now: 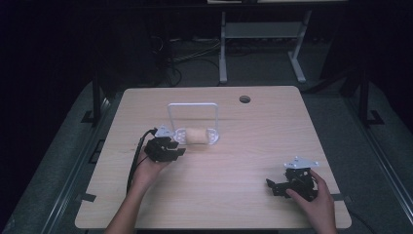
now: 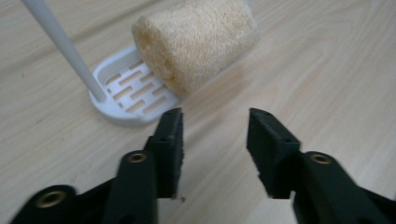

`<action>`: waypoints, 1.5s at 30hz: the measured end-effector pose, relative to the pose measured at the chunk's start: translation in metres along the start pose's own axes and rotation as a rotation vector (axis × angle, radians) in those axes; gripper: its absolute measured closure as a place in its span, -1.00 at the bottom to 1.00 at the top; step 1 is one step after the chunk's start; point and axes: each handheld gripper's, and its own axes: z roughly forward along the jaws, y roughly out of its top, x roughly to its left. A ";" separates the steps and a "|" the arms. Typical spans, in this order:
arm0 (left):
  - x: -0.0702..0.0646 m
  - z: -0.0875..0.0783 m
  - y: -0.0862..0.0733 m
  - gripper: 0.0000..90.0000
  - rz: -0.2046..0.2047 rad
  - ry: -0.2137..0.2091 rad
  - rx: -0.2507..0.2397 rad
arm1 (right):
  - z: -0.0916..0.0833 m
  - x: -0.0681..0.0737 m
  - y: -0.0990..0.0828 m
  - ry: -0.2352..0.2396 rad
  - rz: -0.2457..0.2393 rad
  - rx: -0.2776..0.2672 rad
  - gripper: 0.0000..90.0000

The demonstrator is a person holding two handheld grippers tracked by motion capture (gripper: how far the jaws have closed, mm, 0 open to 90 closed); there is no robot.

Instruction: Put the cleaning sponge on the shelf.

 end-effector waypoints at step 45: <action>-0.015 -0.056 -0.093 -0.66 -0.017 0.087 0.023 | 0.000 0.000 0.000 0.001 0.002 0.000 -0.99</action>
